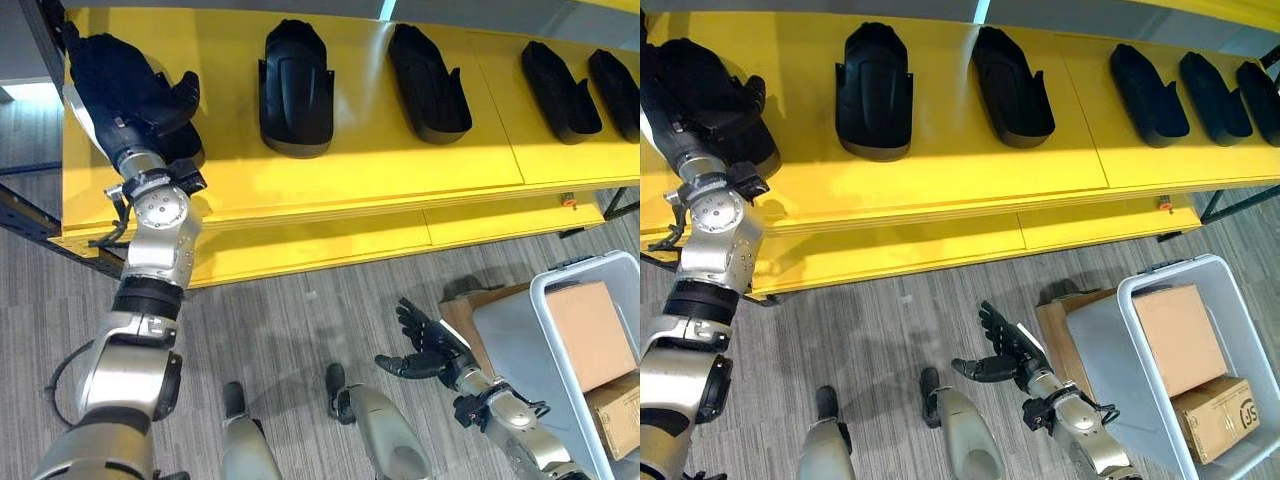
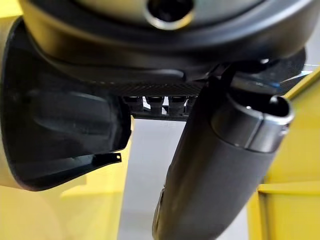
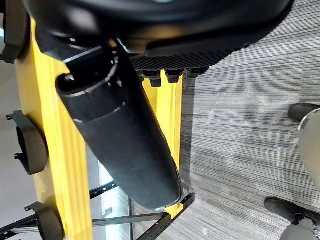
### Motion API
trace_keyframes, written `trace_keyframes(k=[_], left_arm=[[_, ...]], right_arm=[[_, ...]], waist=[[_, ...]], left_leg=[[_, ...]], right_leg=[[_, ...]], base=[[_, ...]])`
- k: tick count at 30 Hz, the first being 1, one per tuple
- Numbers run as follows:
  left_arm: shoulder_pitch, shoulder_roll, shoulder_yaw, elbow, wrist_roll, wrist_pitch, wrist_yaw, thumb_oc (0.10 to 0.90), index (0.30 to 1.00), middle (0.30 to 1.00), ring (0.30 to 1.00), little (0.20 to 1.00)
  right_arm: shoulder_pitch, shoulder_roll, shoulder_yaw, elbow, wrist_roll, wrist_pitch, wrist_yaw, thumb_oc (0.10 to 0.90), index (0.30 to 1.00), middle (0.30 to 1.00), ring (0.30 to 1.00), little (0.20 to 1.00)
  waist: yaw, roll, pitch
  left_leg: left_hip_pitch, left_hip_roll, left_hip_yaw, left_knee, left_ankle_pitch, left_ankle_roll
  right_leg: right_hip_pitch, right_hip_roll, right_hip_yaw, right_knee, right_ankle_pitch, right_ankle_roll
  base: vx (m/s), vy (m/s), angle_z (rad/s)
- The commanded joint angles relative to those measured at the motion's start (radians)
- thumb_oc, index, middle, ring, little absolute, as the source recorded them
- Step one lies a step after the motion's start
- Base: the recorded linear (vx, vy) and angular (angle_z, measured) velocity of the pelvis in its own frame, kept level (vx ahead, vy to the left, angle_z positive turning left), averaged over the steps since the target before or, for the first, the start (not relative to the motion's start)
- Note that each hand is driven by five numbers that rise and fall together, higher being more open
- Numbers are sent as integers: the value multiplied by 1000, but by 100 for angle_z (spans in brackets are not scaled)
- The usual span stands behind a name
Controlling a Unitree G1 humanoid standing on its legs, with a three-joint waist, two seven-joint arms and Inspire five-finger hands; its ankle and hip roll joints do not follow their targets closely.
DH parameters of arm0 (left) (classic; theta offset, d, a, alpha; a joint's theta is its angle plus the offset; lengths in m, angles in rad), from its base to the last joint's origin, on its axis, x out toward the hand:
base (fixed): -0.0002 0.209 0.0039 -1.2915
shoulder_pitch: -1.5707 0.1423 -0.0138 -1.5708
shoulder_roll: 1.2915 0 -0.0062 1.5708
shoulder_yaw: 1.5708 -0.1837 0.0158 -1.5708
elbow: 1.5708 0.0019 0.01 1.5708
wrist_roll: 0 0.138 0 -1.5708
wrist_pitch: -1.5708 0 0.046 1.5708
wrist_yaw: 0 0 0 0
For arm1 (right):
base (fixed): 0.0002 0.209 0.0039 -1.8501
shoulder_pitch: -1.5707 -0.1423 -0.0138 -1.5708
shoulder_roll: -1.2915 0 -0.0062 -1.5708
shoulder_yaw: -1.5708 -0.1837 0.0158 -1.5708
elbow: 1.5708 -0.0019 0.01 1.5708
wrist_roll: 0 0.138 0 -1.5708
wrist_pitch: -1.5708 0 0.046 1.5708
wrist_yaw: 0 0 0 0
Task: Move parts from the plastic box to the shelf.
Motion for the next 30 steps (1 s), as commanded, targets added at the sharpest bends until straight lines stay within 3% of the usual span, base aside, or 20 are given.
trace_keyframes(k=[1, 11, 21, 30], left_arm=[[-142, 62, -39, 7, -9, -111, -5, 900, 1000, 1000, 1000, 1000], [-239, 126, -99, 165, -20, -71, -22, 900, 1000, 1000, 1000, 1000], [-257, 112, -132, 240, 12, -24, -41, 900, 1000, 1000, 1000, 1000], [-269, 101, -177, 341, 26, 42, -113, 900, 1000, 1000, 1000, 1000]], right_arm=[[-1, -47, -23, -73, 50, -102, 0, 900, 1000, 1000, 1000, 1000], [10, -75, -25, -87, 73, -104, 9, 900, 1000, 1000, 1000, 1000], [4, -93, -22, -94, 76, -102, 15, 900, 1000, 1000, 1000, 1000], [-3, -123, -24, -98, 73, -84, 28, 900, 1000, 1000, 1000, 1000]], waist=[[5, 36, -83], [-13, 8, -82], [-11, -8, -66], [5, -3, -66]], left_leg=[[30, 121, 8, -42, 59, -4], [-20, 123, 3, 10, 34, 0], [-95, 102, -25, 81, 0, 14], [-147, 86, -64, 125, -14, 23]], right_leg=[[6, -68, 72, -23, 4, 116], [-15, -61, 86, -39, 20, 125], [-30, -71, 81, -45, 34, 131], [-26, -77, 58, -43, 32, 131]], base=[[21, 14, -4], [10, 10, -7], [-1, 16, 3], [-6, 7, 3]])
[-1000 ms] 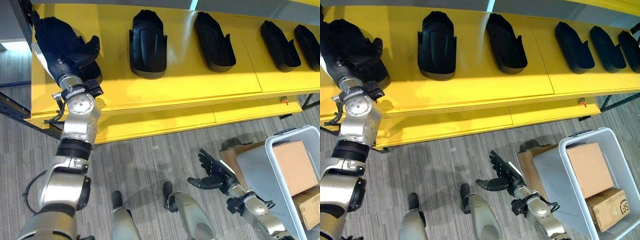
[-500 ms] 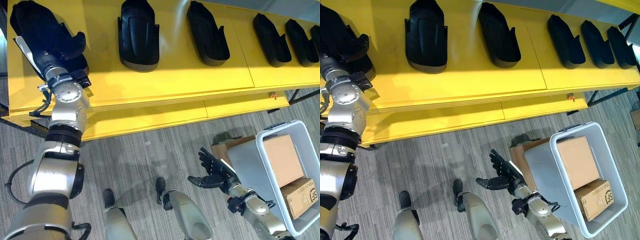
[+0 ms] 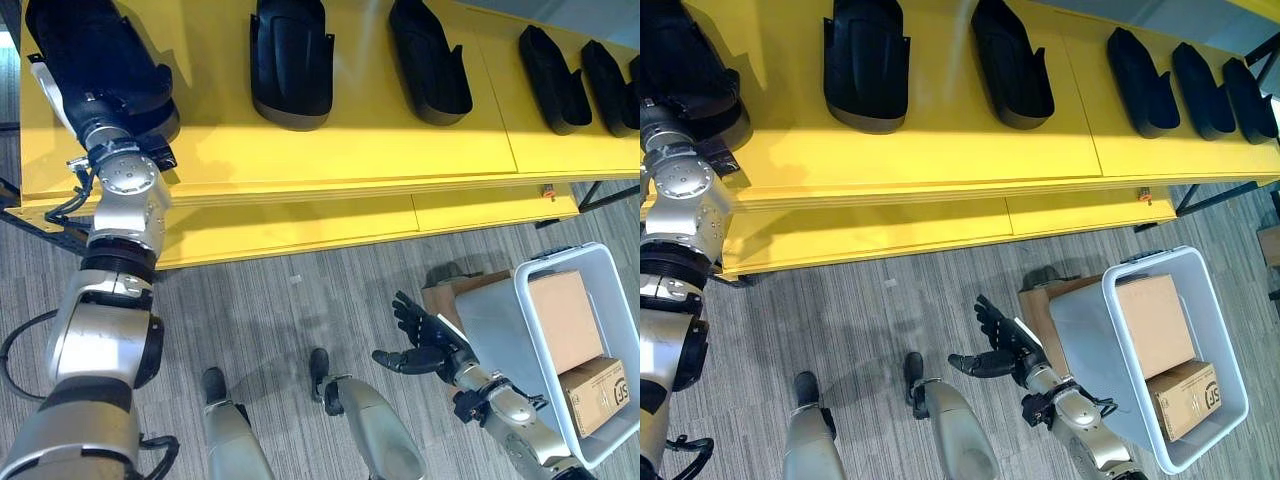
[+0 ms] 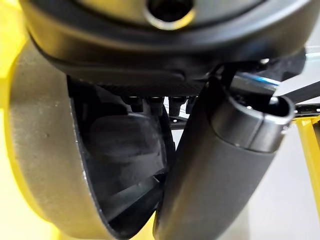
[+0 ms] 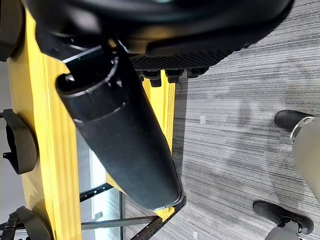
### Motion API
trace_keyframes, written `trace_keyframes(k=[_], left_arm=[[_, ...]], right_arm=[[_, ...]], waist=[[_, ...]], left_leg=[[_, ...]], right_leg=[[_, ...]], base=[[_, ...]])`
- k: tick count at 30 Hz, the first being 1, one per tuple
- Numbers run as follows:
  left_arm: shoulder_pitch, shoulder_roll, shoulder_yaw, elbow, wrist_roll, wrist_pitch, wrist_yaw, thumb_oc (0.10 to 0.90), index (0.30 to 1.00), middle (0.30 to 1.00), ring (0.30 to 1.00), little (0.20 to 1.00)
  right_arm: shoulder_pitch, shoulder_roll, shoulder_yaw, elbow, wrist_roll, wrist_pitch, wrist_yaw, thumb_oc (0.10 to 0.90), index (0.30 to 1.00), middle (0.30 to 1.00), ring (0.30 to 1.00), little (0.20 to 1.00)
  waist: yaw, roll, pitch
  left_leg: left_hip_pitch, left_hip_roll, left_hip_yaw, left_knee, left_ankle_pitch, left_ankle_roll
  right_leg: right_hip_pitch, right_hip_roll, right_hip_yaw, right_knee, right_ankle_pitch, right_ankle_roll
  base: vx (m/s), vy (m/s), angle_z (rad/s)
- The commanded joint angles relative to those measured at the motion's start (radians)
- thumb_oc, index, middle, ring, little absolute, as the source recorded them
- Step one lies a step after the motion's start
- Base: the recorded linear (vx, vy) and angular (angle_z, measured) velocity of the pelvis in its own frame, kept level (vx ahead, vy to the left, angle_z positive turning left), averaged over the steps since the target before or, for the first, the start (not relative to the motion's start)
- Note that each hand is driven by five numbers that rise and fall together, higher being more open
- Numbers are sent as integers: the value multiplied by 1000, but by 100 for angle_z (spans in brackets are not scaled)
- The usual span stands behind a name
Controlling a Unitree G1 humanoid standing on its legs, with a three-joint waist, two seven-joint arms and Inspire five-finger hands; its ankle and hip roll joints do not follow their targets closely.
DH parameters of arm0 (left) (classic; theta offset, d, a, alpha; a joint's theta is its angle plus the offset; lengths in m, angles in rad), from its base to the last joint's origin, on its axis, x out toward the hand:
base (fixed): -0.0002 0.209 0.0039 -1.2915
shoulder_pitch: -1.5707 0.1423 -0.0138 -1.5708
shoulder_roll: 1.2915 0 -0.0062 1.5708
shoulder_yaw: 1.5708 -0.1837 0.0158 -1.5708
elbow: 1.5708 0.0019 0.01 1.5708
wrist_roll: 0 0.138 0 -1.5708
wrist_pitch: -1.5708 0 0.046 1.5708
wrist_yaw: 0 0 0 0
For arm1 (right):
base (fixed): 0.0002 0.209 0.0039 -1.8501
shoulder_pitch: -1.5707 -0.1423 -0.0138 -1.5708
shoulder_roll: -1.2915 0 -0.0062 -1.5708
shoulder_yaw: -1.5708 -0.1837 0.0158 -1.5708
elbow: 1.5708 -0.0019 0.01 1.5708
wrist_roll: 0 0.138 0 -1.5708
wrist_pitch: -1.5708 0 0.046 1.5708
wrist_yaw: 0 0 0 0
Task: Move parts from the plastic box to the shelf.
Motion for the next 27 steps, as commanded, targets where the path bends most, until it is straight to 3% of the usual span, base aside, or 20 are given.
trace_keyframes(k=[1, 6, 11, 27], left_arm=[[-52, 24, -54, 2, 76, -2, -29, 900, 1000, 1000, 1000, 1000], [-83, 28, -99, 9, 123, 14, -40, 900, 1000, 1000, 1000, 1000], [-158, 64, -223, 100, 299, 86, -70, 900, 1000, 1000, 1000, 1000], [-175, 128, -275, 146, 409, 117, -128, 900, 1000, 1000, 1000, 1000]], right_arm=[[14, -87, -44, -84, 37, -63, 16, 900, 1000, 1000, 1000, 1000], [4, -92, -40, -81, 38, -62, 23, 900, 1000, 1000, 1000, 1000], [-13, -110, -47, -81, 36, -58, 36, 900, 1000, 1000, 1000, 1000], [25, -120, -102, -111, 37, -52, 64, 900, 1000, 1000, 1000, 1000]], waist=[[2, 45, -68], [7, 46, -69], [9, 45, -71], [11, 57, -84]], left_leg=[[-19, 72, -45, 21, 3, 15], [-38, 68, -65, 25, 6, 16], [-61, 67, -87, 32, 7, 18], [-92, 57, -92, 60, -3, 21]], right_leg=[[44, -92, 60, -25, -11, 134], [46, -95, 46, -29, -8, 134], [51, -93, 31, -43, 6, 142], [48, -94, 33, -63, 19, 145]], base=[[-20, -3, 16], [-22, -3, 13], [-37, 6, 12], [-9, 9, 0]])
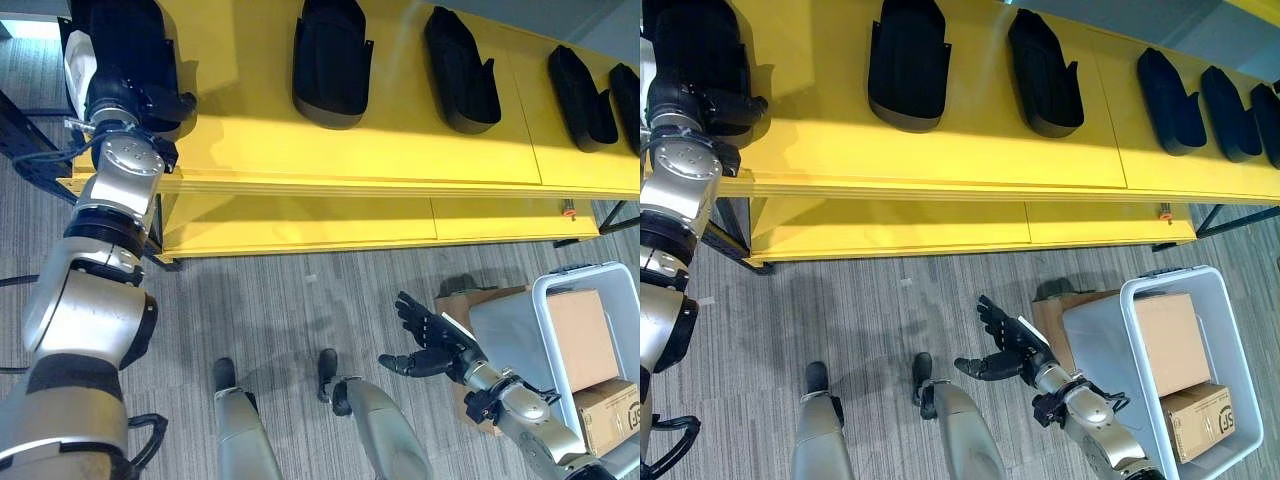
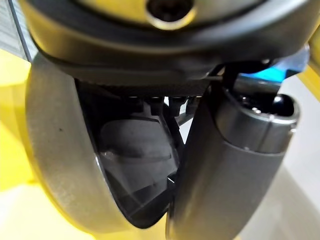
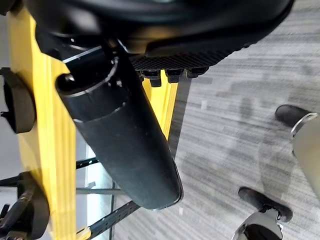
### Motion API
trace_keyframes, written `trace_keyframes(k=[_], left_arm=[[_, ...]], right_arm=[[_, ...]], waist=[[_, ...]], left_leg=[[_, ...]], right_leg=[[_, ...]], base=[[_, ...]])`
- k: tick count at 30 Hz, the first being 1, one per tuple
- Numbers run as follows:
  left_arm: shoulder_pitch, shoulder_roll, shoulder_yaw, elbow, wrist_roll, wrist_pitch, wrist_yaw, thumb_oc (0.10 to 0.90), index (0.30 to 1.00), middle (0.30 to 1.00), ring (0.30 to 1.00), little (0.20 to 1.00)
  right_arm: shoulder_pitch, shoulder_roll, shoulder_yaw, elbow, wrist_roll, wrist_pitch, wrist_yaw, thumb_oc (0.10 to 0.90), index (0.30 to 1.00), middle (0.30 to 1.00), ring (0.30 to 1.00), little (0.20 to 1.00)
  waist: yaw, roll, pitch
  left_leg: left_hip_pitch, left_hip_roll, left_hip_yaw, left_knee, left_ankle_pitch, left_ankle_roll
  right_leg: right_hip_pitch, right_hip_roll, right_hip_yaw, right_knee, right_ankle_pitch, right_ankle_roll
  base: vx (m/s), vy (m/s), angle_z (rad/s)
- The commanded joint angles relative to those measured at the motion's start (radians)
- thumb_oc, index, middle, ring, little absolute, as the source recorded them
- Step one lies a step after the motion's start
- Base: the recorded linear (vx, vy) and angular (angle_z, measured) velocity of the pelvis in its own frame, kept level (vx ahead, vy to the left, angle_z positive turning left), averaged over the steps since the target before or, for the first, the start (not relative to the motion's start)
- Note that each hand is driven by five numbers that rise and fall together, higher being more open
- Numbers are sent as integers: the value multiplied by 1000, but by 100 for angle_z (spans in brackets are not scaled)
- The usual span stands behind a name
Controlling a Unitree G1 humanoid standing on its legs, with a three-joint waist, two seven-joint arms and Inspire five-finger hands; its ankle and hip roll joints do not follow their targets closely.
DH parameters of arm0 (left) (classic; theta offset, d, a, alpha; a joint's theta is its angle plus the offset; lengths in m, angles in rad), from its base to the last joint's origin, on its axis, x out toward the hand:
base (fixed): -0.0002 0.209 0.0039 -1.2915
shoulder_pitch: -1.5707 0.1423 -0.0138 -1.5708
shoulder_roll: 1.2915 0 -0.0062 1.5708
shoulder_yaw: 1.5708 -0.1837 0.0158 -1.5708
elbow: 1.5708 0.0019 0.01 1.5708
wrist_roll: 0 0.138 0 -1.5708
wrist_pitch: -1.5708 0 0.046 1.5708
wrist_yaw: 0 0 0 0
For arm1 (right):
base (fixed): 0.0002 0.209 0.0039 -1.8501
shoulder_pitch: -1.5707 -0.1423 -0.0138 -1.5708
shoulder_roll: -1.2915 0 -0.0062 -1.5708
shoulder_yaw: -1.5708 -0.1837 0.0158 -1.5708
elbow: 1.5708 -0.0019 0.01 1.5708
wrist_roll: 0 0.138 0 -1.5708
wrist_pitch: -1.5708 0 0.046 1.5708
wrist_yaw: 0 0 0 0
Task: Move parts from the plastic box to the shelf.
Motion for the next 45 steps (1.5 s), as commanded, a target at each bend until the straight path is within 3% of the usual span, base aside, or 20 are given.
trace_keyframes(k=[1, 15, 36, 37, 45], left_arm=[[-33, 79, -24, -4, 81, -44, 8, 900, 1000, 1000, 1000, 1000], [-2, 68, -30, -39, 118, -50, -6, 900, 1000, 1000, 1000, 1000], [-66, -12, -95, -59, 140, -66, -20, 900, 1000, 1000, 1000, 1000], [-64, -12, -94, -59, 140, -65, -21, 900, 1000, 1000, 1000, 1000], [-66, -24, -108, -60, 157, -64, -30, 900, 1000, 1000, 1000, 1000]], right_arm=[[17, -59, -91, -73, 37, -56, 11, 900, 1000, 1000, 1000, 1000], [36, -70, -119, -83, 46, -58, 18, 900, 1000, 1000, 1000, 1000], [73, -79, -146, -79, 51, -59, 19, 900, 1000, 1000, 1000, 1000], [73, -80, -145, -79, 51, -59, 19, 900, 1000, 1000, 1000, 1000], [82, -81, -150, -82, 51, -58, 19, 900, 1000, 1000, 1000, 1000]], waist=[[-13, 4, -64], [-19, 12, -69], [-43, 24, -77], [-42, 27, -78], [-44, 32, -75]], left_leg=[[9, 70, -16, -14, 2, 13], [-10, 63, -17, -3, 0, 14], [-31, 61, 7, 18, -9, 17], [-19, 67, 7, 23, -38, 12], [-24, 63, 11, 30, -41, 15]], right_leg=[[68, -90, 86, -55, -3, 142], [52, -93, 94, -53, 4, 143], [10, -99, 112, -47, 21, 148], [21, -95, 114, -40, -2, 154], [9, -97, 117, -33, -2, 151]], base=[[0, 0, 0], [0, 0, 0], [5, 0, -3], [85, -9, -6], [10, 0, -1]])
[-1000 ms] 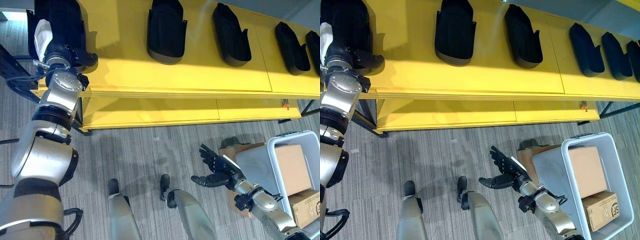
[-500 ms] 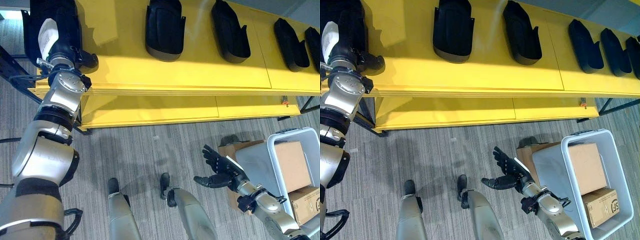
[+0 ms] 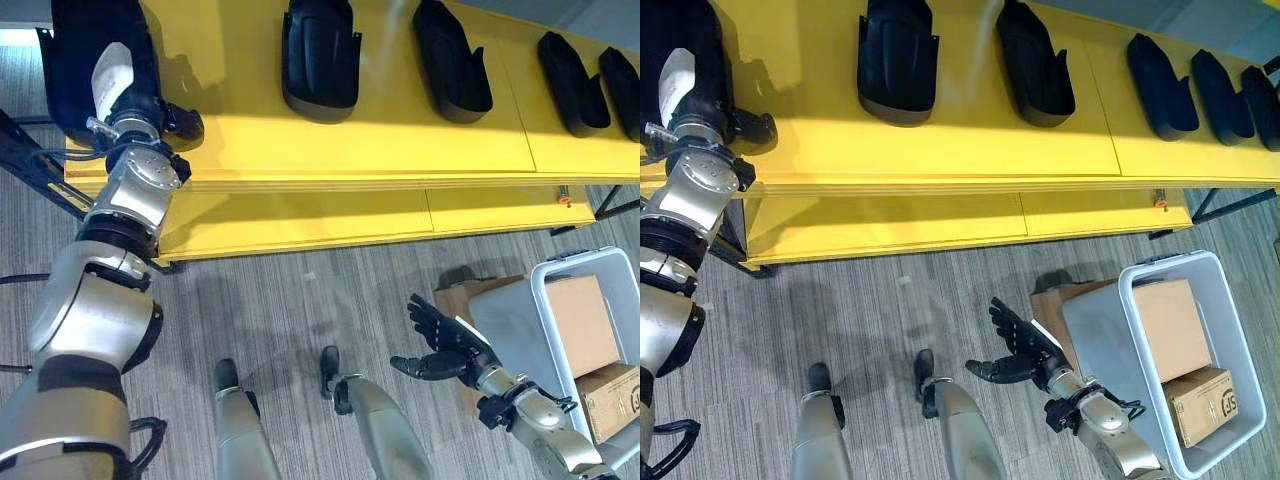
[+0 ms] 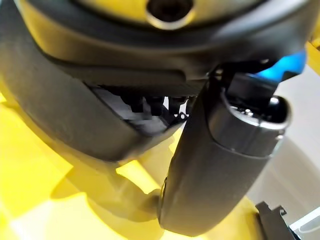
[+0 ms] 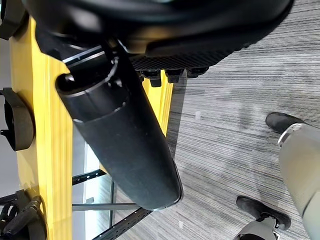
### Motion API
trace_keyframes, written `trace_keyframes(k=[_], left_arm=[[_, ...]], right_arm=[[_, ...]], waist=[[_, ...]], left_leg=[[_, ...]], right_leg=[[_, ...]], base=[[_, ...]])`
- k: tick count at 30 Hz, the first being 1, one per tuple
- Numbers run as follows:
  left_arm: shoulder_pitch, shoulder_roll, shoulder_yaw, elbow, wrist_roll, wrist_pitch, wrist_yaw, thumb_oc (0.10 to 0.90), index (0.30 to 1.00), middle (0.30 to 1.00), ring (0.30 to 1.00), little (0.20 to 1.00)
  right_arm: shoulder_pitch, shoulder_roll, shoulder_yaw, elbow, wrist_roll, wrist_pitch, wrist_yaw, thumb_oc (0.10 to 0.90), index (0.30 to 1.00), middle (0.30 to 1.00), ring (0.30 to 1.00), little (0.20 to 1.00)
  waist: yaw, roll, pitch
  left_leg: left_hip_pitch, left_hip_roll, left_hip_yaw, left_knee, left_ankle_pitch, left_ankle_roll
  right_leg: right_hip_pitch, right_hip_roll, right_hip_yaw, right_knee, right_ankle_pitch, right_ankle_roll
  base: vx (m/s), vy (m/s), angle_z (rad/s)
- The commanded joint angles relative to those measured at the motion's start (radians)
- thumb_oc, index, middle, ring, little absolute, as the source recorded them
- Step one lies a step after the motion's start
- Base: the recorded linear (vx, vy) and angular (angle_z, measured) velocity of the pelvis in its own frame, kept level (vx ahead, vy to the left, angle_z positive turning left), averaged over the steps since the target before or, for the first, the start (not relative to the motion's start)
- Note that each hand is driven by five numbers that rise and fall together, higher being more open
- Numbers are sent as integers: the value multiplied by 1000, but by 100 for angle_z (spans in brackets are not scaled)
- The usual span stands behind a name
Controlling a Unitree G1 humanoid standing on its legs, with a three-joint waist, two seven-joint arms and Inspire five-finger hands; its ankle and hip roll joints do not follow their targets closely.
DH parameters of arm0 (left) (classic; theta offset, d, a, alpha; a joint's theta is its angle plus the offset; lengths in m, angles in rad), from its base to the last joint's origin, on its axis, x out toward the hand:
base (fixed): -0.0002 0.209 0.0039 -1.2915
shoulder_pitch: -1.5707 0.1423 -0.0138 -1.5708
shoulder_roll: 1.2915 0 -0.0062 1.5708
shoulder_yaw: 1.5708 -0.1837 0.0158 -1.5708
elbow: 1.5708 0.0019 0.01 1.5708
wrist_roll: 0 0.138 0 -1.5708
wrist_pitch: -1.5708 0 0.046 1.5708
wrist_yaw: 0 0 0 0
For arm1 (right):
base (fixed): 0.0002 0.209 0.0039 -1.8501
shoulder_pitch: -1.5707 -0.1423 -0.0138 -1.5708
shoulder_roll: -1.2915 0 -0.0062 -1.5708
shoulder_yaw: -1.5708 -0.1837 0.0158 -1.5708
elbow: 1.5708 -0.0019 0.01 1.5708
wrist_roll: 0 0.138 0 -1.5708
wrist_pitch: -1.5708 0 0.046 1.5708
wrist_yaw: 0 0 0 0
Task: Move parts from the plastic box to the shelf.
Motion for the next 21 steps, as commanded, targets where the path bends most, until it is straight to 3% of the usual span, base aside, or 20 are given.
trace_keyframes(k=[1, 21], left_arm=[[-79, -11, -21, -45, 49, -71, 11, 900, 1000, 1000, 1000, 1000], [-86, -69, -70, -72, 101, -78, -20, 900, 1000, 1000, 1000, 1000]], right_arm=[[20, -64, -87, -76, 51, -59, 4, 900, 1000, 1000, 1000, 1000], [51, -76, -95, -78, 61, -59, 13, 900, 1000, 1000, 1000, 1000]], waist=[[-23, 36, -55], [-36, 45, -62]], left_leg=[[16, 73, -20, -7, -29, 0], [-17, 67, -16, 14, -33, 5]], right_leg=[[54, -88, 79, -35, -26, 138], [19, -90, 87, -20, -18, 137]], base=[[0, 0, 0], [0, 0, -1]])
